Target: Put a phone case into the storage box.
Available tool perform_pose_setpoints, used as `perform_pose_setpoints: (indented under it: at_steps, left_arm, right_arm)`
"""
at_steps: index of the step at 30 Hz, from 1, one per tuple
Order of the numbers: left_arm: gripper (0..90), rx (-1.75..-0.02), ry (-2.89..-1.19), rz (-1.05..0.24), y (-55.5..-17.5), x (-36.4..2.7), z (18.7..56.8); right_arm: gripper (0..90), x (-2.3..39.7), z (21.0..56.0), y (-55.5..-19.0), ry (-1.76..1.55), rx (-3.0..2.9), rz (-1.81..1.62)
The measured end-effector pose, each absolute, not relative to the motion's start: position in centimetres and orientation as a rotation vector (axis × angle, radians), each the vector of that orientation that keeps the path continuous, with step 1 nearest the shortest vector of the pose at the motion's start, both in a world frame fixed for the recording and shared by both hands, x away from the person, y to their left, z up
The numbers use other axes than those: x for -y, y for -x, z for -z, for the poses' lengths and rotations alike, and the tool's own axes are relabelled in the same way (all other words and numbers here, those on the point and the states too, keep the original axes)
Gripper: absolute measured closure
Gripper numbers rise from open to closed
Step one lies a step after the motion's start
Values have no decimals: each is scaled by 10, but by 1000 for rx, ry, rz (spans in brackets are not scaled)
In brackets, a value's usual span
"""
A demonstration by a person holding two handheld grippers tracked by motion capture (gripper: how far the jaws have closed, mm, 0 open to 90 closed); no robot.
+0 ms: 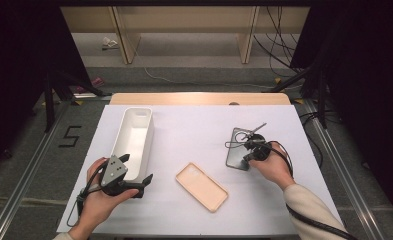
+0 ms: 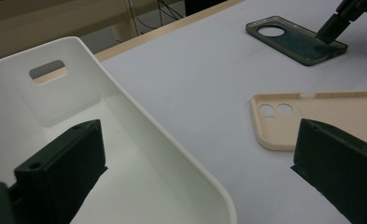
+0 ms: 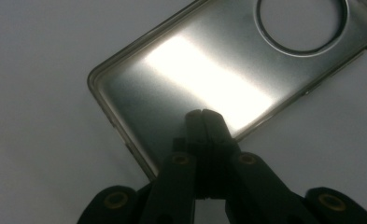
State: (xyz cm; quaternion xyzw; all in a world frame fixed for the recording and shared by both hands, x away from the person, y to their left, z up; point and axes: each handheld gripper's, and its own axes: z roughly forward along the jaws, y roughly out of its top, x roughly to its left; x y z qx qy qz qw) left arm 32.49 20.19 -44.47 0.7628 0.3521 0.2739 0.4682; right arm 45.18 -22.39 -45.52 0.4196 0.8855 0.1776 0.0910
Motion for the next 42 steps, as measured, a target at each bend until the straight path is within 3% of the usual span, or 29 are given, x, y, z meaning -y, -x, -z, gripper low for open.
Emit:
perform_pose_setpoints:
  at_steps: [23, 28, 29, 30, 36, 42]
  left_arm:
    - [17, -860, -1871, -671, -325, -202, 445]
    - [17, -861, -1872, -669, -325, -202, 445]
    - [18, -860, -1872, -667, -325, -201, 445]
    - [18, -860, -1872, -667, -325, -201, 445]
    - [18, -856, -1877, -667, -325, -201, 445]
    - [19, -857, -1877, -666, -325, -201, 446]
  right_arm:
    - [883, 242, 455, -451, -1294, -2610, -532]
    - [717, 243, 444, -448, -1191, -2598, -617]
    - [615, 243, 440, -446, -1087, -2615, -627]
    - [615, 243, 440, -446, -1087, -2615, -627]
    - [358, 240, 434, -440, -661, -2764, -473]
    - [266, 232, 435, -439, -496, -2817, -348]
